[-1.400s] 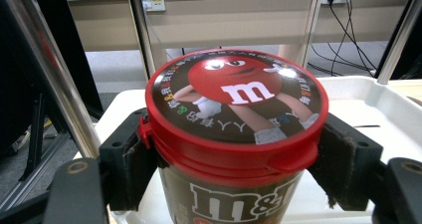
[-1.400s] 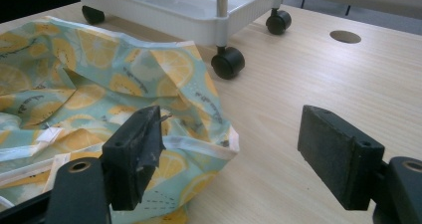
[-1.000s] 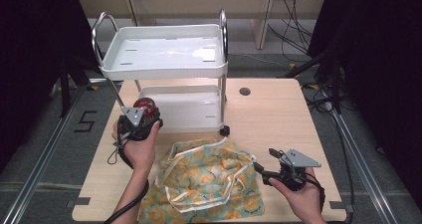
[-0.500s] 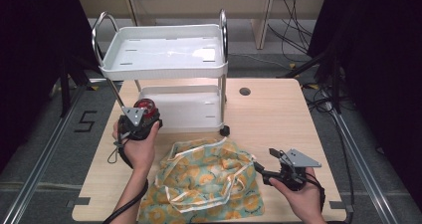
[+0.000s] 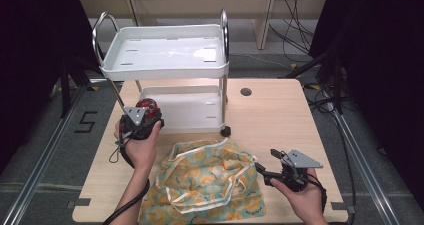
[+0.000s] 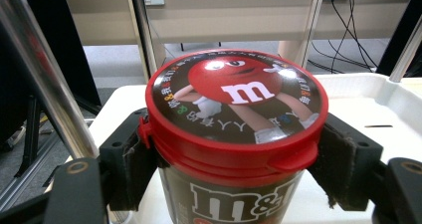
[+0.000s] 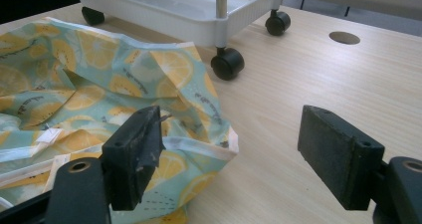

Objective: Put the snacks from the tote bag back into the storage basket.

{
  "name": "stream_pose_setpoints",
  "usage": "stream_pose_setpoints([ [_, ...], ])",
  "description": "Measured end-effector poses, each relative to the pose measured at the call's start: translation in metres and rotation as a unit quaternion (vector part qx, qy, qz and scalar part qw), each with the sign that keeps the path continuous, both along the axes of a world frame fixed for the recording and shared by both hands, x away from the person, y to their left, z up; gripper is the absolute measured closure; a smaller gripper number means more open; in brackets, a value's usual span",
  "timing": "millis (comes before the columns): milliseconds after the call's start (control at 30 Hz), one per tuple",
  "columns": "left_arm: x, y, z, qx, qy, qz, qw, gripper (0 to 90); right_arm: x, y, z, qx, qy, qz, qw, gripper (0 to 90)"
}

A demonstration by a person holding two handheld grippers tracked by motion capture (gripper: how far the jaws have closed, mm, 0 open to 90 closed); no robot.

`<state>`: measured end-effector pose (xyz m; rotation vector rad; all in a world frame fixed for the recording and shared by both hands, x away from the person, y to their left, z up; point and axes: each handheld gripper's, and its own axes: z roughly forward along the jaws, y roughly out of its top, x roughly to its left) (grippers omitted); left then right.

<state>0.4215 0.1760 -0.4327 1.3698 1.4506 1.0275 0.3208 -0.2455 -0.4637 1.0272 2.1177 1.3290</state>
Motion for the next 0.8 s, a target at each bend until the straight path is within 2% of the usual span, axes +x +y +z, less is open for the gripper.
stream_pose_setpoints([
  [33, 0.0003, 0.0007, -0.0003, 0.005, 0.003, -0.002, 1.0000, 25.4, 0.0002, -0.0001, -0.0002, -0.002, -0.003, -0.001, 1.0000, 26.5],
  [100, 0.0012, 0.0005, -0.0011, 0.003, 0.004, -0.002, 1.0000, 25.4, -0.0011, 0.0002, 0.0001, -0.002, 0.003, -0.005, 1.0000, 26.5],
  [133, 0.0017, 0.0005, -0.0014, 0.003, 0.004, -0.003, 1.0000, 25.4, -0.0008, -0.0007, 0.0004, -0.010, -0.002, -0.005, 0.9999, 26.5],
  [300, 0.0045, -0.0002, -0.0024, 0.004, 0.006, -0.002, 1.0000, 25.4, -0.0012, 0.0003, 0.0003, -0.003, 0.006, -0.005, 1.0000, 26.5],
  [433, 0.0059, -0.0008, -0.0025, 0.002, 0.007, -0.003, 1.0000, 25.4, -0.0007, 0.0008, -0.0006, 0.000, 0.003, -0.003, 1.0000, 26.5],
  [500, 0.0066, -0.0010, -0.0023, 0.001, 0.008, -0.002, 1.0000, 25.4, -0.0004, 0.0001, 0.0001, -0.007, 0.001, 0.001, 1.0000, 26.5],
  [800, 0.0101, -0.0026, -0.0030, -0.001, 0.010, -0.005, 0.9999, 25.4, -0.0006, 0.0001, 0.0002, -0.007, 0.002, 0.001, 1.0000, 26.5],
])
